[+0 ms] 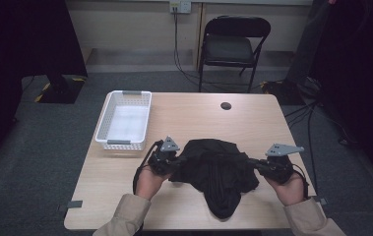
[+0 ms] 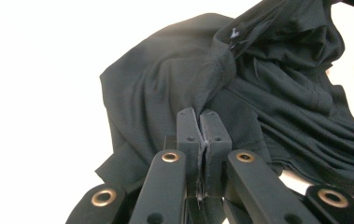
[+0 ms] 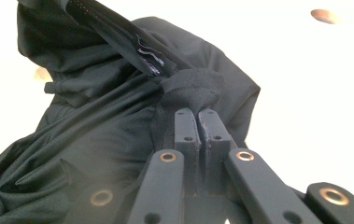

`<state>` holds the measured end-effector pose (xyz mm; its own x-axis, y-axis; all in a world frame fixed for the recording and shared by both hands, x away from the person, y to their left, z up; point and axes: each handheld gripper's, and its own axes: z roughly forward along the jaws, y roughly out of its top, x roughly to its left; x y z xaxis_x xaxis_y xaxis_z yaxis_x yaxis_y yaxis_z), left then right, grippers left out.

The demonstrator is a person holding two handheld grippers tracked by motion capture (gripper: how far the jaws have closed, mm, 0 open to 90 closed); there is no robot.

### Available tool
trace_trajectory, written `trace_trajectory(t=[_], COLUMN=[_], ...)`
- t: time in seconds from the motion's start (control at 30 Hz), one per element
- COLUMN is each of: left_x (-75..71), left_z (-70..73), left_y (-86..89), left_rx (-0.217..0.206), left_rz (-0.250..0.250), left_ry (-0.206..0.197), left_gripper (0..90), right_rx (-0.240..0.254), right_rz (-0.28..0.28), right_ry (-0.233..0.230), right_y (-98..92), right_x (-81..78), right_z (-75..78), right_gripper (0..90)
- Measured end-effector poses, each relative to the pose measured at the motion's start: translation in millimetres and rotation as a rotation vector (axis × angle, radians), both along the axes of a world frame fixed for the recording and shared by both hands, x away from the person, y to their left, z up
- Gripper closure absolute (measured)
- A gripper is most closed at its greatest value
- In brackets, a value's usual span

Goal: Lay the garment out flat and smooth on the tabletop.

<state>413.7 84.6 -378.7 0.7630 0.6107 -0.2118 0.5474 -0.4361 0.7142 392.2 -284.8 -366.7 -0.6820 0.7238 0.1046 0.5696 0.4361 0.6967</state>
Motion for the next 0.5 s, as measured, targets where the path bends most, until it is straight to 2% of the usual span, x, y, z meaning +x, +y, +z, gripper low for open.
trace_trajectory(t=[0.1,0.17,0.27,0.37,0.5], left_x=[4.3,7.8,12.9,17.3,30.5], left_z=[7.8,12.3,18.0,22.0,35.6], left_y=[3.9,6.4,8.0,9.1,8.2], left_rx=[-0.009,-0.017,-0.009,-0.015,-0.006], left_rz=[0.013,0.02,0.025,0.033,0.044], left_ry=[-0.002,0.0,-0.003,-0.003,-0.013], left_gripper=[88.7,88.7,88.7,88.7,88.7], right_rx=[-0.016,-0.027,-0.066,-0.057,-0.06], right_rz=[0.016,0.042,0.063,0.06,0.04], right_ry=[-0.012,0.003,0.011,-0.007,-0.04], right_y=[-0.3,-1.3,-3.4,-8.7,-14.4], right_x=[2.8,6.5,12.4,18.7,28.9], right_z=[8.6,13.0,19.9,30.1,45.1], right_gripper=[87.5,87.6,87.9,88.0,88.1])
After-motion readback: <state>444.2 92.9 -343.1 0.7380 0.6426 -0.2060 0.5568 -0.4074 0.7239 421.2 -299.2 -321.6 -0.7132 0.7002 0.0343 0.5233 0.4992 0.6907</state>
